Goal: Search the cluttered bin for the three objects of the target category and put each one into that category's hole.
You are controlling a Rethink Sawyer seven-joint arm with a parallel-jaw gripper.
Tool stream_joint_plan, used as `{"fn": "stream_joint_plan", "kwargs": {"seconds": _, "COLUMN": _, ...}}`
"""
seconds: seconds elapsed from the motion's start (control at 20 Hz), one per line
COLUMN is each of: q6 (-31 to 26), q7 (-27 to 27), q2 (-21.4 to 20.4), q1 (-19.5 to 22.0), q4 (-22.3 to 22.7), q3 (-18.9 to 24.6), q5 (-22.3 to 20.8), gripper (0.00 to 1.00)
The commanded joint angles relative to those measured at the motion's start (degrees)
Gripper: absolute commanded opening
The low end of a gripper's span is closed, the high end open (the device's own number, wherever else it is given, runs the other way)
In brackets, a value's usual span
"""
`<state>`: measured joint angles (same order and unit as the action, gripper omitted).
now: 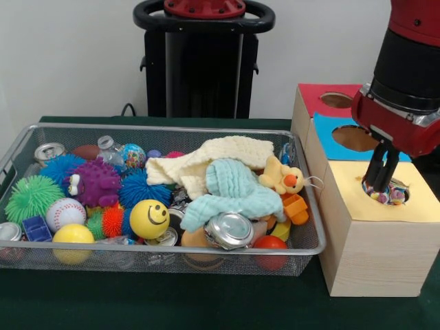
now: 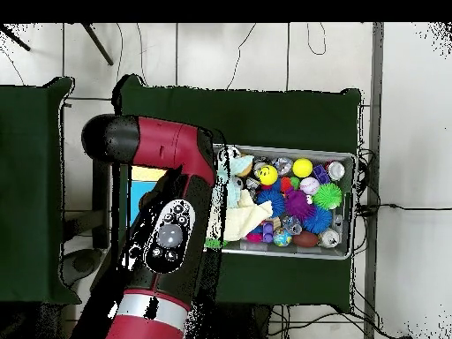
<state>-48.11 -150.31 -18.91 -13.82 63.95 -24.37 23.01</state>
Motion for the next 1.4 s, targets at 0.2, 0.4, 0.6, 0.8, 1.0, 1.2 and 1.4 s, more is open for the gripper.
{"fn": "stream_joint_plan", "kwargs": {"seconds": 0.2, "q6": 2.0, "q7": -10.2, "q2": 3.1, "q1": 1.0, "q4": -0.8, "q3": 4.6, "q5": 1.4, "gripper": 0.00}}
{"fn": "stream_joint_plan", "kwargs": {"seconds": 0.4, "q6": 1.5, "q7": -8.9, "q2": 1.8, "q1": 0.8, "q4": 1.9, "q3": 5.2, "q5": 1.2, "gripper": 0.00}}
{"fn": "stream_joint_plan", "kwargs": {"seconds": 0.6, "q6": 1.1, "q7": -7.7, "q2": 0.0, "q1": 0.6, "q4": 5.2, "q3": 6.2, "q5": 1.5, "gripper": 0.00}}
{"fn": "stream_joint_plan", "kwargs": {"seconds": 0.8, "q6": 0.5, "q7": -6.5, "q2": -1.9, "q1": 0.4, "q4": 8.1, "q3": 7.1, "q5": 1.6, "gripper": 0.00}}
{"fn": "stream_joint_plan", "kwargs": {"seconds": 1.0, "q6": 0.2, "q7": -5.9, "q2": -3.2, "q1": 0.2, "q4": 10.4, "q3": 7.9, "q5": 1.8, "gripper": 0.00}}
{"fn": "stream_joint_plan", "kwargs": {"seconds": 1.2, "q6": 2.3, "q7": -5.5, "q2": -2.8, "q1": 0.4, "q4": 11.8, "q3": 9.0, "q5": 1.9, "gripper": 0.00}}
{"fn": "stream_joint_plan", "kwargs": {"seconds": 1.4, "q6": 5.1, "q7": -5.3, "q2": -0.8, "q1": 0.7, "q4": 11.6, "q3": 9.8, "q5": 1.5, "gripper": 0.00}}
